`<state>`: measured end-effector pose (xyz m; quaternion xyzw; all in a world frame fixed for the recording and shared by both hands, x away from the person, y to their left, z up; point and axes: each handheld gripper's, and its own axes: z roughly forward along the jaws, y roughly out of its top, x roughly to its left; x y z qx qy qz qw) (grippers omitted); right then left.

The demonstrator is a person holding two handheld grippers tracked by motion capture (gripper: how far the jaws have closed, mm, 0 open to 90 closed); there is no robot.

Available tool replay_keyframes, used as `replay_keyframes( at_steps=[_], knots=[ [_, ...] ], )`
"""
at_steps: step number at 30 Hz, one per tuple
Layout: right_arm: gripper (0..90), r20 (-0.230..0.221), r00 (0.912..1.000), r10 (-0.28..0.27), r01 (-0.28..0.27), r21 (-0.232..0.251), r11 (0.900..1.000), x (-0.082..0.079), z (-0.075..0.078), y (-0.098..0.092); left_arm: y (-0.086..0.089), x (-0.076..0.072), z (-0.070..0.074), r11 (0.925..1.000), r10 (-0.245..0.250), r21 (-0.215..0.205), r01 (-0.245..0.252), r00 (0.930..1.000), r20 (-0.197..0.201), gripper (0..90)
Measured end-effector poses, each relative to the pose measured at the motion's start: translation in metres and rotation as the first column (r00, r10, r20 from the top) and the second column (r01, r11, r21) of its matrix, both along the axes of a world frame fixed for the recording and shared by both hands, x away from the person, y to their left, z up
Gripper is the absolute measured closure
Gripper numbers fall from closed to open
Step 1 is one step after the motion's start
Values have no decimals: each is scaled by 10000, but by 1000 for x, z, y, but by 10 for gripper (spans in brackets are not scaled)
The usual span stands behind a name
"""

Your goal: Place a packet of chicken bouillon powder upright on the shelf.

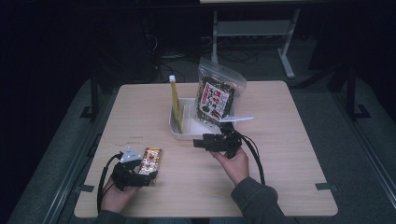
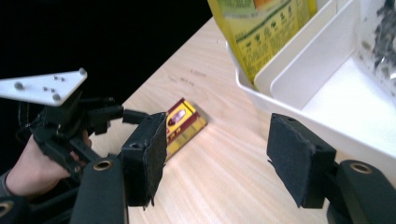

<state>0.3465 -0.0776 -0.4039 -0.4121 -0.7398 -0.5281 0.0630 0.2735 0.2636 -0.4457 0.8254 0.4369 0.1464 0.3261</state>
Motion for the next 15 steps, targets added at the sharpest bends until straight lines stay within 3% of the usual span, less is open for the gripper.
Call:
replay_keyframes(
  at_steps=[10,15],
  knots=[
    [339,-289,9979,581,-596,-545,9967,-4,-4,0,-3,3,-5,9997,-81,243,91,9992,-397,178],
    [316,-601,9947,829,-875,-783,9931,-3,-6,-1,-5,3,-6,9988,-353,326,373,9976,-587,270]
  ],
)
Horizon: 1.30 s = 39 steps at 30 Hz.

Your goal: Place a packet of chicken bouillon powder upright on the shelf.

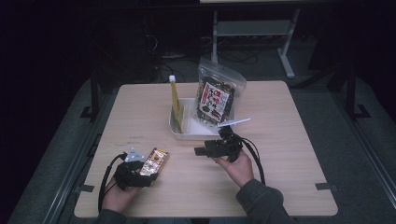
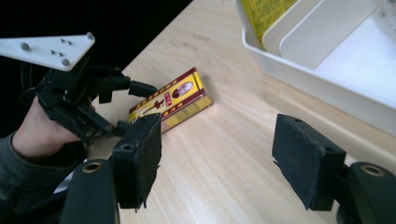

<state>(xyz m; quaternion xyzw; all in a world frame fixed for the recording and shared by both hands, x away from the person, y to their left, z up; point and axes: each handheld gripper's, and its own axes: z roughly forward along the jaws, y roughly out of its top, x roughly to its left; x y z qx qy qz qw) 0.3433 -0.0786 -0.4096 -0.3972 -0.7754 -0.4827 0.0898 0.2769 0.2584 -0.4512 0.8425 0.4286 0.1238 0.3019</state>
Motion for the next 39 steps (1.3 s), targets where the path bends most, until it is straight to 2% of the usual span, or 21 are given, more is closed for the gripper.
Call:
replay_keyframes(
  at_steps=[7,10,15,22,28,30,36,39],
  knots=[
    [315,-440,9980,453,-459,-137,9989,2,-4,3,-2,0,3,9996,-265,100,267,9994,-204,320],
    [315,-648,9960,615,-629,-187,9978,4,-6,6,-4,0,4,9990,-418,132,420,9990,-142,324],
    [329,-849,9932,790,-810,-193,9965,7,-5,11,-10,-4,12,9965,-826,-108,829,9960,332,325],
    [344,-1229,9858,1148,-1182,-209,9928,12,-5,15,-24,-11,20,9880,-1485,-311,1515,9854,827,326],
    [356,-1794,9741,1377,-1406,-37,9901,17,-11,14,-37,-16,24,9776,-1881,-759,1965,9765,1055,327],
    [356,-1980,9705,1374,-1415,-65,9899,19,-13,14,-43,-17,25,9739,-2071,-710,2156,9719,1115,327],
    [369,-2543,9555,1493,-1477,253,9887,24,-19,13,-55,-22,29,9607,-2445,-978,2598,9587,1451,328],
    [396,-2904,9419,1689,-1565,655,9855,27,-22,12,-58,-25,31,9548,-2553,-1133,2749,9532,1619,328]
  ],
)
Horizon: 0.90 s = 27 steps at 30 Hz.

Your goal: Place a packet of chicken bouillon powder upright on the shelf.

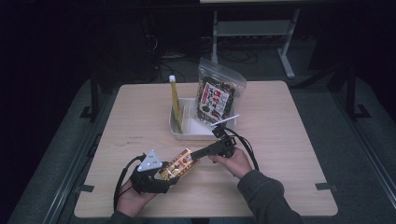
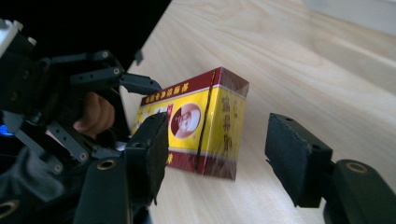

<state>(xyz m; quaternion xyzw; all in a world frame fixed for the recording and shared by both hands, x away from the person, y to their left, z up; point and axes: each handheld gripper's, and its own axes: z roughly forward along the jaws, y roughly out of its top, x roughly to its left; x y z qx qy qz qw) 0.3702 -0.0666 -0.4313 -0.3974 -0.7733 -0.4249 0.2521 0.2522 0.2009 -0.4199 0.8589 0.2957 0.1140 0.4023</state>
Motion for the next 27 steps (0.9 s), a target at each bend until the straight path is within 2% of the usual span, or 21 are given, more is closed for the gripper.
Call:
replay_keyframes(
  at_steps=[4,8,13,17,19,24,27],
  knots=[
    [430,-731,9971,192,-165,370,9992,4,-5,1,-2,-2,1,9997,-154,-180,157,9998,130,328],
    [499,-1003,9944,331,-271,601,9978,5,-7,2,-4,-3,1,9993,-233,-283,239,9995,223,328],
    [538,-1178,9921,431,-368,558,9978,4,-6,5,-3,-2,0,9987,-328,-375,334,9993,176,327],
    [612,-1434,9894,246,-120,881,9960,4,-2,1,-5,-2,-3,9994,-323,-135,327,9990,322,325],
    [638,-1461,9891,161,-17,977,9952,3,0,0,-7,-2,-4,9994,-333,32,333,9988,371,324],
    [664,-1349,9909,-54,148,692,9975,0,9,3,-8,-1,-6,9995,-251,227,239,9983,535,317],
    [674,-1202,9926,-196,263,548,9982,-1,13,5,-7,1,-8,9997,-141,189,134,9990,417,307]
  ],
)
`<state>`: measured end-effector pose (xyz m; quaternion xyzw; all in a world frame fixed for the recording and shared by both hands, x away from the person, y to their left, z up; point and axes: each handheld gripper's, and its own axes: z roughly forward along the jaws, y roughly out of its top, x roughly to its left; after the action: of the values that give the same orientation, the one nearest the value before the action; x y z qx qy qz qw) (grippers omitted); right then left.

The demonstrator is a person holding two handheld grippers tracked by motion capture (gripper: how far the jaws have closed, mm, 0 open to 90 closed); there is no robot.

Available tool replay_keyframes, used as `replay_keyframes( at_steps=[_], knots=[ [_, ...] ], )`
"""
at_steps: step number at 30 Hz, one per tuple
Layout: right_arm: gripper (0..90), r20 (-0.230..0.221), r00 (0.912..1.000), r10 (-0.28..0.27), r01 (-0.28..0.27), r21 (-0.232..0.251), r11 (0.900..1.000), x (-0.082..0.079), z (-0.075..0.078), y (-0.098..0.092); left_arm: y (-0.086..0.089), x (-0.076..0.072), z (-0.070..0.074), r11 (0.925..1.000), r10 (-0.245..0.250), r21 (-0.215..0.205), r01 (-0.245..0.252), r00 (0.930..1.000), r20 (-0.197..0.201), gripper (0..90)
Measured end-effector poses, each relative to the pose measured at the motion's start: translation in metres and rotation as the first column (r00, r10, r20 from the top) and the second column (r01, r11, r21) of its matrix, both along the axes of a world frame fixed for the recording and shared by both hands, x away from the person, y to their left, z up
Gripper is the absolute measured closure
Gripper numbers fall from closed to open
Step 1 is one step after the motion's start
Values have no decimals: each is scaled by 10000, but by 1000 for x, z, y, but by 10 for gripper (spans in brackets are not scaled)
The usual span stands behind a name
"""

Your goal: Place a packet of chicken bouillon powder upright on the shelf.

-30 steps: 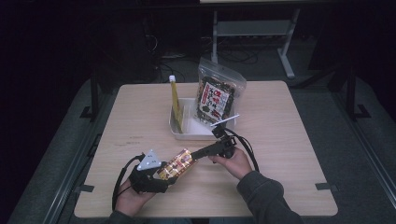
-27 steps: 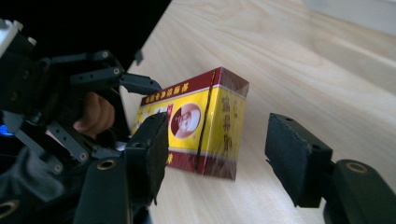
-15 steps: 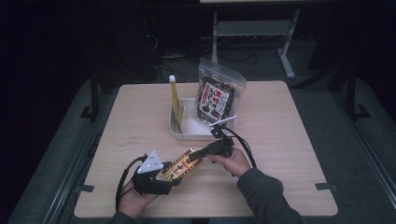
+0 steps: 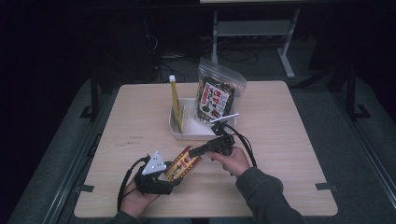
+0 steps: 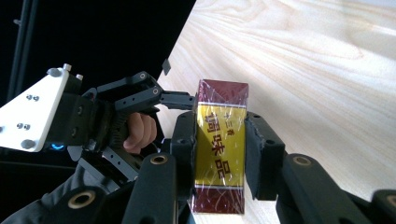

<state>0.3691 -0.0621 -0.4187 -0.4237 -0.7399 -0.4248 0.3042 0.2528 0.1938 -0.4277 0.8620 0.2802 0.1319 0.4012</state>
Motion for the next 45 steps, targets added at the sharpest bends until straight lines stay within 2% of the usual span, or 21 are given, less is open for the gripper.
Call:
replay_keyframes(
  at_steps=[5,11,17,21,27,32,34,38,40,41,45],
  knots=[
    [677,532,9982,-286,320,-637,9975,-1,10,0,6,0,2,9992,397,-39,-396,9988,279,272],
    [677,1169,9880,-1009,1116,-891,9898,2,34,-10,15,0,4,9966,808,-205,-802,9962,313,263],
    [677,1802,9718,-1520,1792,-1454,9730,7,59,-16,21,2,4,9944,1041,-232,-1034,9941,308,263],
    [677,2116,9564,-2013,2378,-1642,9573,14,75,-23,25,4,1,9927,1151,-377,-1148,9933,79,263],
    [677,2644,9219,-2832,3351,-1771,9254,27,93,-29,29,7,-1,9907,1261,-511,-1261,9920,-24,263],
    [678,2944,8921,-3428,4069,-1931,8929,38,104,-25,32,9,-2,9891,1348,-583,-1350,9908,-76,262],
    [678,3072,8794,-3636,4350,-2082,8761,42,107,-22,33,9,-2,9889,1352,-612,-1357,9907,-119,261],
    [678,3181,8598,-3994,4789,-2315,8468,51,109,-14,37,12,-5,9887,1346,-634,-1358,9907,-219,258],
    [678,3178,8552,-4095,4906,-2416,8372,55,108,-9,38,13,-7,9886,1351,-621,-1369,9903,-319,258],
    [677,3221,8508,-4152,4997,-2513,8290,57,107,-6,39,13,-7,9882,1375,-627,-1394,9899,-336,258],
    [678,3318,8284,-4513,5402,-2605,8002,64,106,5,42,15,-8,9880,1382,-643,-1403,9897,-370,258]
  ],
)
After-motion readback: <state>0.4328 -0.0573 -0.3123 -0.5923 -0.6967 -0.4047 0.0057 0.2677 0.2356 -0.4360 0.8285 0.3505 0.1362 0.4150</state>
